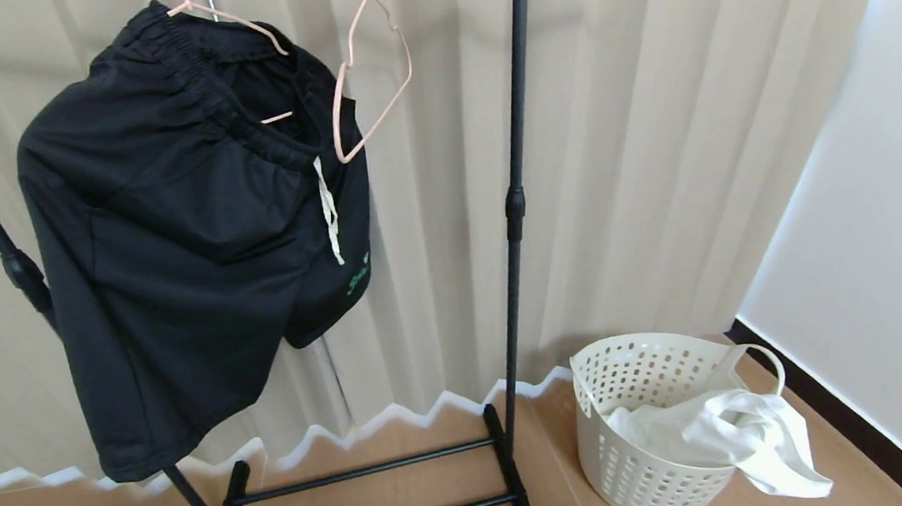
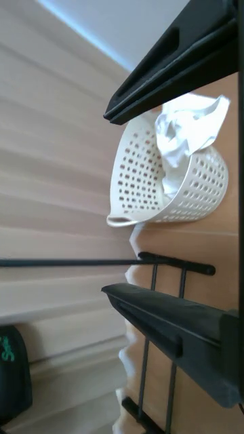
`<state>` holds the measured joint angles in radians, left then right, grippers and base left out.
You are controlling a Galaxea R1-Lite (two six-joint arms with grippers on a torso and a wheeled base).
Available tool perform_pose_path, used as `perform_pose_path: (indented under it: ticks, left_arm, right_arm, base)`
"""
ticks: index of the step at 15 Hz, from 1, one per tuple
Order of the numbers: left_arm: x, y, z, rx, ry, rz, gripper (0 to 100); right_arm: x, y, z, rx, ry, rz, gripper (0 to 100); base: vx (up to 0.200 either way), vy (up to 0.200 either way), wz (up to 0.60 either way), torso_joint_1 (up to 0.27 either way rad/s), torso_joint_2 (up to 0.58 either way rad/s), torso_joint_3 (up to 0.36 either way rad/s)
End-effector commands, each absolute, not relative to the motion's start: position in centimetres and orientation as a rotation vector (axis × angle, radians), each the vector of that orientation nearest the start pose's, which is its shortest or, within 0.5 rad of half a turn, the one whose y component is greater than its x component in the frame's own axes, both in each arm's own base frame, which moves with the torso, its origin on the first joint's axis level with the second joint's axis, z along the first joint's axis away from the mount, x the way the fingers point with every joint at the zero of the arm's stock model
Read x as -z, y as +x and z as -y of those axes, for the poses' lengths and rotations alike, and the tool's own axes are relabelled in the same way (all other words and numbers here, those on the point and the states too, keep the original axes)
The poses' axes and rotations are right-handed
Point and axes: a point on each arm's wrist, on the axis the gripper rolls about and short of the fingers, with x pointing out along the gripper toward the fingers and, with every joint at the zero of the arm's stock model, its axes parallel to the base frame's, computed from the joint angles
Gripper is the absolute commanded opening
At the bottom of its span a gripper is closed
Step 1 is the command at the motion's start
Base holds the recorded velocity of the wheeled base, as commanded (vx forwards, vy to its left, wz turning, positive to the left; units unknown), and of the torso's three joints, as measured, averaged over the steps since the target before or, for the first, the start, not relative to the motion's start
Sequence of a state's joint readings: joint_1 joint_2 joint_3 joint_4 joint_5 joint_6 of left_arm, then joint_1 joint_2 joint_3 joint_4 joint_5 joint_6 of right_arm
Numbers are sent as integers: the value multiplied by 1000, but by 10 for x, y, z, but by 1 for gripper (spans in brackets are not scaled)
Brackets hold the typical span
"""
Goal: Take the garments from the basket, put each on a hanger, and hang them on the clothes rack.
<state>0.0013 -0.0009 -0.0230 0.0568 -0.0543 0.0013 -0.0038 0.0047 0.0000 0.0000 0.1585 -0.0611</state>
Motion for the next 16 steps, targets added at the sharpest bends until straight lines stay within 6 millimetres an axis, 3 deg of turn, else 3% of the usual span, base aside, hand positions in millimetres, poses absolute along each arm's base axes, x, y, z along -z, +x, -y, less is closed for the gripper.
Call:
perform_pose_path:
  ticks: [1, 4, 10, 13, 16]
  left_arm:
    - [-76, -25, 1, 52, 1, -34, 100]
    - [-76, -25, 1, 52, 1, -34, 100]
    - [-76, -25, 1, 52, 1, -34, 100]
    - [-76, -25, 1, 51, 1, -34, 100]
    - [-76, -25, 1, 51, -1, -34, 100]
  right_arm:
    - [-76, -23, -4, -157, -61, -1, 100]
    - [-76, -23, -4, -157, -61, -1, 100]
    - [-76, -23, -4, -157, -61, -1, 100]
    - [-76, -23, -4, -157, -61, -1, 100]
    - [-76, -23, -4, -155, -61, -1, 100]
  base:
    - [0, 0, 0, 0, 0, 0]
    - [0, 0, 0, 0, 0, 0]
    - [0, -200, 0, 6, -2, 6]
    - [0, 0, 0, 0, 0, 0]
    - [0, 0, -600, -4, -4, 4]
